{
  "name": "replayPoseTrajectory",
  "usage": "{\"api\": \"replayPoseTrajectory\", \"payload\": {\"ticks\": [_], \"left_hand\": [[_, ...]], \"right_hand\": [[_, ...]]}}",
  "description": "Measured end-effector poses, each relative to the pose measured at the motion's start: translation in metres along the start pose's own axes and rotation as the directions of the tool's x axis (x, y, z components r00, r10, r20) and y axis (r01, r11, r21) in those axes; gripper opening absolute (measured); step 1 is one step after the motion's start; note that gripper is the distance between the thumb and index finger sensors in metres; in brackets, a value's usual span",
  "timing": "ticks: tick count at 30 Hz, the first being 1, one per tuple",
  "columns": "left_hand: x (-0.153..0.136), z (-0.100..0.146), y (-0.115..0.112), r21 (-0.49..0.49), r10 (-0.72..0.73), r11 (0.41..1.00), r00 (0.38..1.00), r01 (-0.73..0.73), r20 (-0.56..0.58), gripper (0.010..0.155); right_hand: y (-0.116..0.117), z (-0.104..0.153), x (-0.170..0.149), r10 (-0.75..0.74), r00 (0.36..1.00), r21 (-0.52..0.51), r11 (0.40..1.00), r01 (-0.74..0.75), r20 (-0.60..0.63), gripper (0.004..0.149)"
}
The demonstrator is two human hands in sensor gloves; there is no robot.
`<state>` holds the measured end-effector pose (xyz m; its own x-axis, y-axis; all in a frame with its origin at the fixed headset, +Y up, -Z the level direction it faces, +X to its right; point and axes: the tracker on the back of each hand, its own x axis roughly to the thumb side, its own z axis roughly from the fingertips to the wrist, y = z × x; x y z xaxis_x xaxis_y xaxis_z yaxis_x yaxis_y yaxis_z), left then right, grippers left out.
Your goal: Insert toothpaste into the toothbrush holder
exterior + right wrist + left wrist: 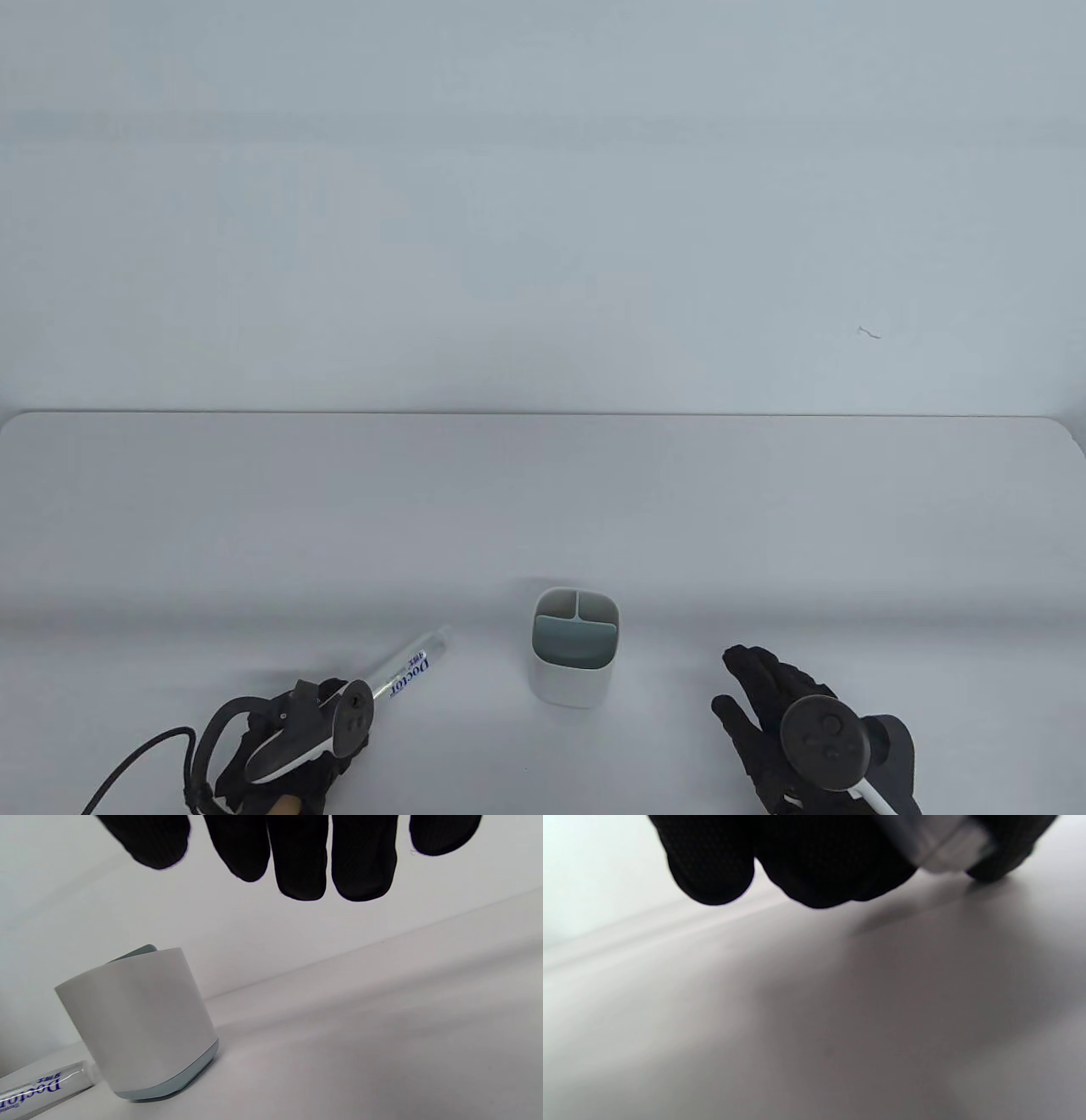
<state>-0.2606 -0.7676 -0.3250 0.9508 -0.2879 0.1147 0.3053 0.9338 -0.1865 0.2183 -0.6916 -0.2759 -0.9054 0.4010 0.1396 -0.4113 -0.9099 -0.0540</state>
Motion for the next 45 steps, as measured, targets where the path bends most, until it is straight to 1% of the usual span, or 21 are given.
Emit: {"api": "replayPoseTrajectory", "payload": {"ticks": [2,5,7,9,12,15,18,20,26,28,31,34,36,38,41,43,45], "left_hand": [[0.000,0.000,0.001,0.000,0.014,1.000,1.000,-0.014,-0.001,0.075],[0.001,0.002,0.007,0.044,0.008,0.999,1.000,-0.008,0.008,0.073],[0.001,0.005,0.014,0.103,0.016,0.995,1.000,-0.017,0.008,0.073],[-0.001,0.008,0.021,0.159,0.078,0.984,0.997,-0.078,0.006,0.073],[-0.003,0.012,0.029,0.224,0.120,0.967,0.993,-0.121,0.019,0.073],[-0.004,0.018,0.039,0.283,0.161,0.945,0.986,-0.164,0.034,0.072],[-0.003,0.023,0.047,0.344,0.195,0.916,0.979,-0.205,0.065,0.072],[-0.002,0.027,0.053,0.378,0.195,0.901,0.977,-0.213,0.085,0.072],[0.002,0.042,0.070,0.497,0.162,0.842,0.977,-0.212,0.141,0.072],[0.003,0.046,0.074,0.520,0.175,0.820,0.970,-0.240,0.171,0.072],[0.005,0.053,0.080,0.561,0.190,0.779,0.958,-0.281,0.217,0.072],[0.005,0.060,0.085,0.612,0.230,0.718,0.943,-0.331,0.240,0.072],[0.004,0.063,0.087,0.627,0.259,0.688,0.930,-0.366,0.259,0.072],[0.003,0.067,0.089,0.637,0.263,0.673,0.927,-0.375,0.268,0.072],[0.005,0.070,0.090,0.639,0.263,0.666,0.923,-0.385,0.282,0.072],[0.007,0.071,0.091,0.638,0.260,0.662,0.919,-0.394,0.297,0.072],[0.012,0.076,0.093,0.661,0.230,0.642,0.920,-0.388,0.318,0.071]], "right_hand": [[0.000,0.000,0.000,0.002,1.000,-0.002,1.000,-0.002,-0.003,0.059],[0.000,0.000,0.000,0.005,1.000,0.001,1.000,-0.005,-0.005,0.059],[0.000,0.000,0.000,0.001,1.000,-0.001,1.000,-0.001,-0.005,0.058],[-0.001,0.000,-0.001,-0.001,1.000,-0.002,1.000,0.001,-0.007,0.058],[-0.001,0.000,-0.002,-0.014,1.000,0.002,1.000,0.014,-0.006,0.058],[-0.004,0.000,-0.003,-0.021,1.000,-0.001,1.000,0.021,-0.009,0.058],[-0.010,0.001,-0.008,-0.046,0.998,-0.045,0.998,0.045,-0.029,0.058],[-0.011,0.002,-0.011,-0.057,0.997,-0.059,0.997,0.054,-0.046,0.058],[-0.011,-0.001,-0.013,-0.060,0.996,-0.050,0.997,0.057,-0.062,0.057],[-0.011,-0.003,-0.011,-0.081,0.995,-0.056,0.995,0.077,-0.063,0.057],[-0.013,-0.006,0.003,-0.105,0.994,-0.064,0.993,0.102,-0.043,0.057],[-0.016,-0.013,0.030,-0.103,0.995,-0.074,0.992,0.104,0.018,0.057],[-0.019,-0.022,0.049,-0.140,0.988,-0.076,0.987,0.145,0.058,0.057],[-0.021,-0.032,0.068,-0.180,0.979,-0.078,0.979,0.187,0.090,0.057],[-0.021,-0.047,0.098,-0.279,0.948,-0.065,0.954,0.291,0.153,0.057],[-0.016,-0.051,0.113,-0.302,0.934,-0.043,0.948,0.315,0.192,0.057],[-0.004,-0.053,0.132,-0.303,0.919,0.004,0.950,0.312,0.251,0.057]]}}
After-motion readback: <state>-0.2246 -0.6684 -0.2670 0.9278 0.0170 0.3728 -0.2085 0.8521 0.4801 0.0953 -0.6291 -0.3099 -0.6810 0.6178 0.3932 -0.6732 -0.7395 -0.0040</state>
